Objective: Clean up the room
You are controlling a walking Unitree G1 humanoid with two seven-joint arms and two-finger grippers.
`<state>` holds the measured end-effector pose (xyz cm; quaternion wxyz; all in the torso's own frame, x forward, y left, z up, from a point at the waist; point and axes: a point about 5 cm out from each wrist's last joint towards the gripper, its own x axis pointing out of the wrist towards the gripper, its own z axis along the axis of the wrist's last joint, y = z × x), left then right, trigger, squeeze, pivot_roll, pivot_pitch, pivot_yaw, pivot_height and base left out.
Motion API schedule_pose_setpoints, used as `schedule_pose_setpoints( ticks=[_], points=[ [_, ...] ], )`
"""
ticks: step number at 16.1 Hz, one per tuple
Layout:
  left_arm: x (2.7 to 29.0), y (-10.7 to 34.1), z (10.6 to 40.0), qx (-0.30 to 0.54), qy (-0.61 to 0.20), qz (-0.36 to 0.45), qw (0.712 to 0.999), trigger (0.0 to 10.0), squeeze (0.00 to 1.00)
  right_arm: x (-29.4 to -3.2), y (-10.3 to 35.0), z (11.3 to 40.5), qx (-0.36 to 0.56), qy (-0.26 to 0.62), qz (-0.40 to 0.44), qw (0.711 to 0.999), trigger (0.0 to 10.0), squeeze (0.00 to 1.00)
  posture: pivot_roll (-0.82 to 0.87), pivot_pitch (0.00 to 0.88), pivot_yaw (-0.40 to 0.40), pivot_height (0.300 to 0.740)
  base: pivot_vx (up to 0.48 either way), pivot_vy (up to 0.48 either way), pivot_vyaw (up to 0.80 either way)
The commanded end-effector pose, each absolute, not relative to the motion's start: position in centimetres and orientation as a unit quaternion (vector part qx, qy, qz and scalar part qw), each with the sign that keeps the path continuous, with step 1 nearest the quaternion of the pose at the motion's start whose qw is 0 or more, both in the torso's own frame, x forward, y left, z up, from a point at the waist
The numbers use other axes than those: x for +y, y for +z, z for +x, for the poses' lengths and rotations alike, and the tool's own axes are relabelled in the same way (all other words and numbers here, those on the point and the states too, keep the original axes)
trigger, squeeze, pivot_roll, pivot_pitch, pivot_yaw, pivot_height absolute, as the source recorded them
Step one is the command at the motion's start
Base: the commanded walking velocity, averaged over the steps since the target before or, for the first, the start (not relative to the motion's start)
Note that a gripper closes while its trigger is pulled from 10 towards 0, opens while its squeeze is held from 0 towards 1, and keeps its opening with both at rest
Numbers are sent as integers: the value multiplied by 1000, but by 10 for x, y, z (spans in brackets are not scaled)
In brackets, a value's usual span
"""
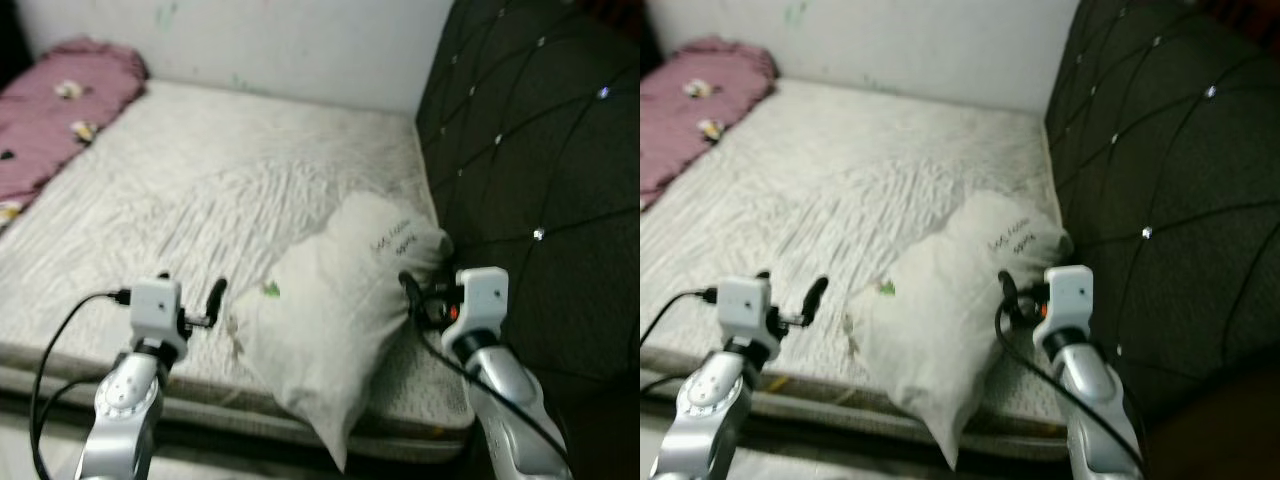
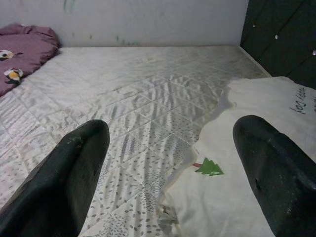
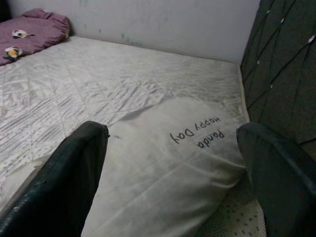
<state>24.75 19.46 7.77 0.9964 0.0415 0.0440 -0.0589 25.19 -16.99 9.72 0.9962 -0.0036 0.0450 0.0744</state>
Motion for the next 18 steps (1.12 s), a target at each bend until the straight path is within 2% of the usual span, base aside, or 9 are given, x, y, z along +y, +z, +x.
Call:
schedule_pose_setpoints(
  ticks=[1, 3, 8, 16, 18],
  points=[
    [196, 82, 251, 40, -60, 44, 996, 10000, 0, -172, 100, 255, 44, 70, -2, 997, 10000, 0, -40, 0, -65, 740, 0, 0, -800],
    [201, 84, 250, 40, -56, 48, 996, 10000, 0, -171, 102, 254, 41, 70, 0, 997, 10000, 0, -36, 0, -53, 740, 0, 0, -800],
    [207, 77, 241, 62, -40, 53, 996, 10000, 0, -168, 100, 249, 40, 64, 6, 997, 10000, 0, -45, 0, -27, 740, 0, 0, 0],
    [208, 70, 236, 78, -30, 40, 996, 10000, 0, -172, 93, 243, 57, 52, 12, 997, 10000, 0, -52, 0, -36, 740, 0, 0, -800],
    [209, 64, 232, 91, -19, 31, 995, 10000, 0, -173, 91, 242, 59, 49, 12, 997, 10000, 0, -62, 0, -14, 740, 0, 0, -800]
  ],
)
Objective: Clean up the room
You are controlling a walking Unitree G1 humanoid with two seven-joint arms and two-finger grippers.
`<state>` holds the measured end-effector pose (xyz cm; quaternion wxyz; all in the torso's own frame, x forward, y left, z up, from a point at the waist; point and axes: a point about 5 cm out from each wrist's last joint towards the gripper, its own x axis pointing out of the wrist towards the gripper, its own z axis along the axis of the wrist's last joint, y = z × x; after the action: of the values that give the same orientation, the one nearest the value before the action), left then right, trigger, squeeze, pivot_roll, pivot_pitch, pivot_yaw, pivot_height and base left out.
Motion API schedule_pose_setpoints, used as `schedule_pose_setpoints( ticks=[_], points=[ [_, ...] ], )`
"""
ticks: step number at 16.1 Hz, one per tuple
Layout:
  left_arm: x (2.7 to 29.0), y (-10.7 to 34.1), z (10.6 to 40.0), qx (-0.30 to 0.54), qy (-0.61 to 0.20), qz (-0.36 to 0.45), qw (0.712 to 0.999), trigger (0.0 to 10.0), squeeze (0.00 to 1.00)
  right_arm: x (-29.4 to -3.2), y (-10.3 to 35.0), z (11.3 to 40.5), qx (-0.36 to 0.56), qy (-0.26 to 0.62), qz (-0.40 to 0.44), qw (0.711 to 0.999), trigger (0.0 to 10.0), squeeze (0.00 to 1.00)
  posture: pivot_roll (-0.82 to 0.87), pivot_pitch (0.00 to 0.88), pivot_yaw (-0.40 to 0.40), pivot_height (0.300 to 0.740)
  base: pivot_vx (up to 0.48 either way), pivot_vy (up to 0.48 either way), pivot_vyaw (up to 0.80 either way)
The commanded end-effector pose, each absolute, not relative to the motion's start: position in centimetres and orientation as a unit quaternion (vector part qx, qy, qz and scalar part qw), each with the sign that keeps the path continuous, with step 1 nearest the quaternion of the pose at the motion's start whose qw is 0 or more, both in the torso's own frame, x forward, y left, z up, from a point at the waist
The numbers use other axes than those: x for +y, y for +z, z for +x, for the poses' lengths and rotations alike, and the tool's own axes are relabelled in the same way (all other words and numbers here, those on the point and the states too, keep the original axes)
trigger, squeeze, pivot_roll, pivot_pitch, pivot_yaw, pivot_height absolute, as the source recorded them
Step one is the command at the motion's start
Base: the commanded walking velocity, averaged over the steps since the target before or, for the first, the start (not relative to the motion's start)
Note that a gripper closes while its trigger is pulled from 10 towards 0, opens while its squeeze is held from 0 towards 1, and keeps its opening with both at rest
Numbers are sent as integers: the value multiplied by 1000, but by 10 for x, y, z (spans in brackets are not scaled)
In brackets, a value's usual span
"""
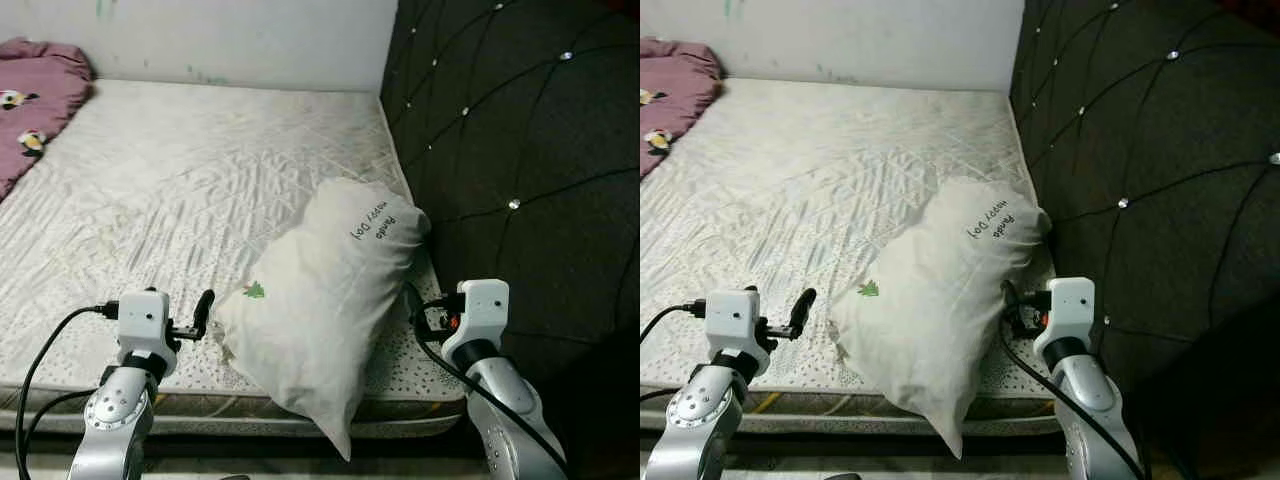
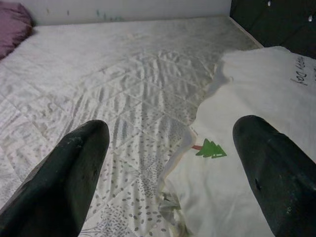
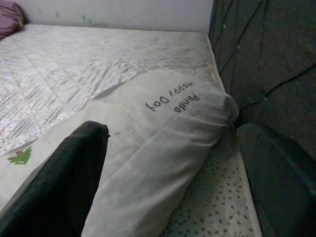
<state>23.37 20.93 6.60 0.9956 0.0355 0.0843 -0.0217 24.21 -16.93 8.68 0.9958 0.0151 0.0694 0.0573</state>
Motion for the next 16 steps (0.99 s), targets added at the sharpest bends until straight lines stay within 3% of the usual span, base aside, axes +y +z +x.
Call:
schedule_pose_setpoints(
  ticks=[1, 6, 16],
  points=[
    [208, 62, 230, 95, -20, 31, 995, 10000, 0, -173, 91, 241, 58, 47, 13, 997, 10000, 0, -62, 0, -13, 740, 0, 0, -800],
    [209, 67, 234, 82, -13, 27, 996, 10000, 0, -176, 95, 242, 47, 35, 7, 998, 10000, 0, -58, 0, -22, 740, 0, 0, -486],
    [206, 69, 231, 74, -30, 48, 996, 10000, 0, -181, 91, 241, 52, 16, 15, 998, 10000, 0, -62, 0, 1, 740, 0, 0, -800]
  ],
)
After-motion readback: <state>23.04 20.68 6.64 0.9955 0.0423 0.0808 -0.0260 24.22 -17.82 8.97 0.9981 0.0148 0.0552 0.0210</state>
